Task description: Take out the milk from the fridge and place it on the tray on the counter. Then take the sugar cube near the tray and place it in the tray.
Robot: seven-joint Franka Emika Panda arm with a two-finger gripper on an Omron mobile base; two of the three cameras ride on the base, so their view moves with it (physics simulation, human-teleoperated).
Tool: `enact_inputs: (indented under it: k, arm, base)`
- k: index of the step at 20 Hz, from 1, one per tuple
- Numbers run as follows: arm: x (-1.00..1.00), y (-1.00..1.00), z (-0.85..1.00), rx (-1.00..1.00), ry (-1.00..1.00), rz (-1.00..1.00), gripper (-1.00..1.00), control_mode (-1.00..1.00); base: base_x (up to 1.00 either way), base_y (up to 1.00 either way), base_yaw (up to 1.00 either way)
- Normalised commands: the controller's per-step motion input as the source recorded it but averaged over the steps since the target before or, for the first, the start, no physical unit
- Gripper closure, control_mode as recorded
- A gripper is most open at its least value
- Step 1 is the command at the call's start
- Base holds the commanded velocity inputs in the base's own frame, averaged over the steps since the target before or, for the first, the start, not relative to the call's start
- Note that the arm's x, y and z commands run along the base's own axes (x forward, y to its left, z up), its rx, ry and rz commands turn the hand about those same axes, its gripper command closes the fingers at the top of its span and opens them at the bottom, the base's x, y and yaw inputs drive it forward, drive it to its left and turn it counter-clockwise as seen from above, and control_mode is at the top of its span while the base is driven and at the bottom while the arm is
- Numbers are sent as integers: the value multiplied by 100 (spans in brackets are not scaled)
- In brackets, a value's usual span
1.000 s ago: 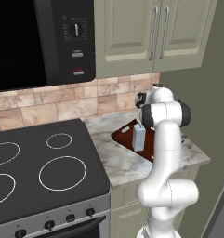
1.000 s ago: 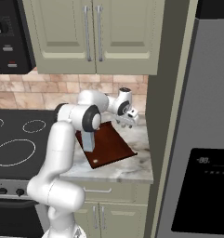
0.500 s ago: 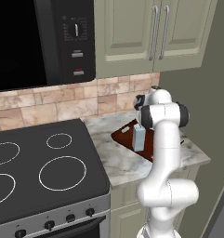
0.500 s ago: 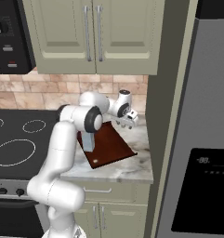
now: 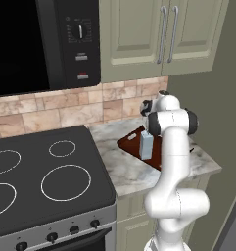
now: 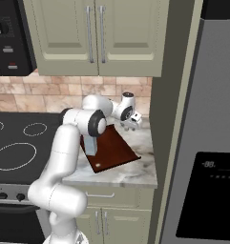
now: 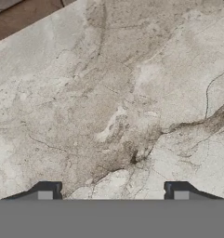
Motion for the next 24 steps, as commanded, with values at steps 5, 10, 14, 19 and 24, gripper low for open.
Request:
enact_inputs:
  k: [5, 10, 14, 19, 24]
  arm:
    - [-20, 0, -2, 0, 0, -3, 100, -100]
    - [-40, 19, -14, 0, 0, -2, 100, -100]
    - [-26, 8, -8, 0, 0, -2, 100, -100]
    - [-4, 0, 22, 1, -6, -2, 100, -100]
    - [-10, -3, 27, 3, -3, -3, 100, -100]
  base:
    - [0, 0, 0]
    - [0, 0, 0]
    - [0, 0, 0]
    - [0, 0, 0]
    - [0, 0, 0]
